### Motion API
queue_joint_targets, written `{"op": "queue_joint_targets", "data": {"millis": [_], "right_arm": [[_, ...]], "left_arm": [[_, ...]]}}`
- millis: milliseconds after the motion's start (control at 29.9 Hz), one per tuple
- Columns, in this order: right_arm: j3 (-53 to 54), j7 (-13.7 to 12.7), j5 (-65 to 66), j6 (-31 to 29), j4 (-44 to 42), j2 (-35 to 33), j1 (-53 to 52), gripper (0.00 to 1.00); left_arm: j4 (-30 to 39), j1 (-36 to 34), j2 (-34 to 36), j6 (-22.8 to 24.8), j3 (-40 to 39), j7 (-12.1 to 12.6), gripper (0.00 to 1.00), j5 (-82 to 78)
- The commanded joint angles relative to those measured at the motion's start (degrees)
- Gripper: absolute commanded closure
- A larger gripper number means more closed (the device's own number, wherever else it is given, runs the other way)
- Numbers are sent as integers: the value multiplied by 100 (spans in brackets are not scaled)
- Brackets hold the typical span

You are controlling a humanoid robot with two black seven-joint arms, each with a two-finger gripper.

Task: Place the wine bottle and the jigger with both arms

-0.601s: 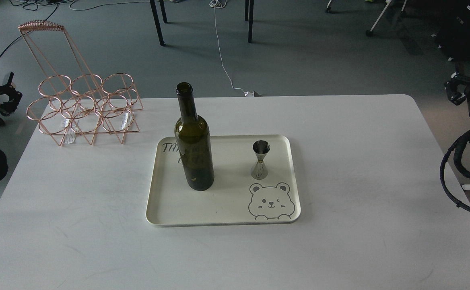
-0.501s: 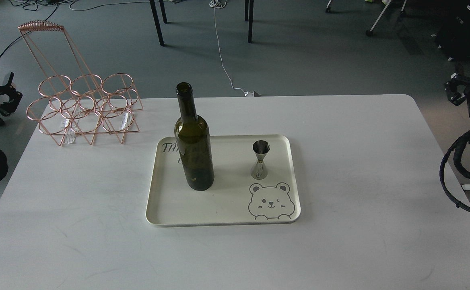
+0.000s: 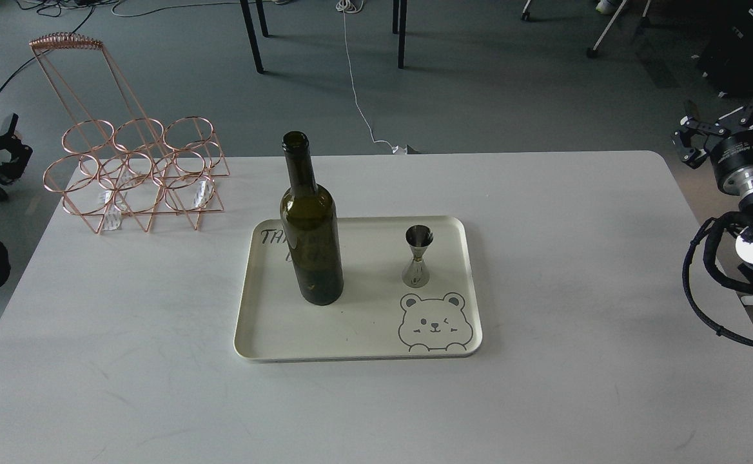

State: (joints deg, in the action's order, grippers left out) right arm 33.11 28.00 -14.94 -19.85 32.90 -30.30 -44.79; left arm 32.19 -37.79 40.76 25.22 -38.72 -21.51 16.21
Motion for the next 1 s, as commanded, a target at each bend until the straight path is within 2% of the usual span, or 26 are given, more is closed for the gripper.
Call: {"op": "queue_joint_targets", "data": {"millis": [0, 234, 434, 568, 735, 969], "right_arm": [[-261, 0, 446, 200, 1058, -572, -21, 0], [-384, 0, 3151, 1298, 3150, -1197, 5, 0], [-1016, 0, 5139, 2221, 3978, -1189, 5, 0], [-1394, 0, 6219, 2687, 4189, -1171, -12, 0], [-2097, 0, 8478, 3504, 4163, -1171, -74, 0], [-2634, 0, 9737, 3655, 3883, -1163, -144, 0]], "left_arm": [[15, -17, -7, 1, -22, 6, 1, 5], [33, -26, 2, 1, -13, -11, 1, -3], [-2, -17, 29, 36, -4, -11, 1, -30], [-2, -17, -15, 10, -4, -29, 1, -30], [-2, -9, -33, 10, -13, -38, 1, -21], [-2, 0, -42, 19, -4, -38, 1, -21]]}}
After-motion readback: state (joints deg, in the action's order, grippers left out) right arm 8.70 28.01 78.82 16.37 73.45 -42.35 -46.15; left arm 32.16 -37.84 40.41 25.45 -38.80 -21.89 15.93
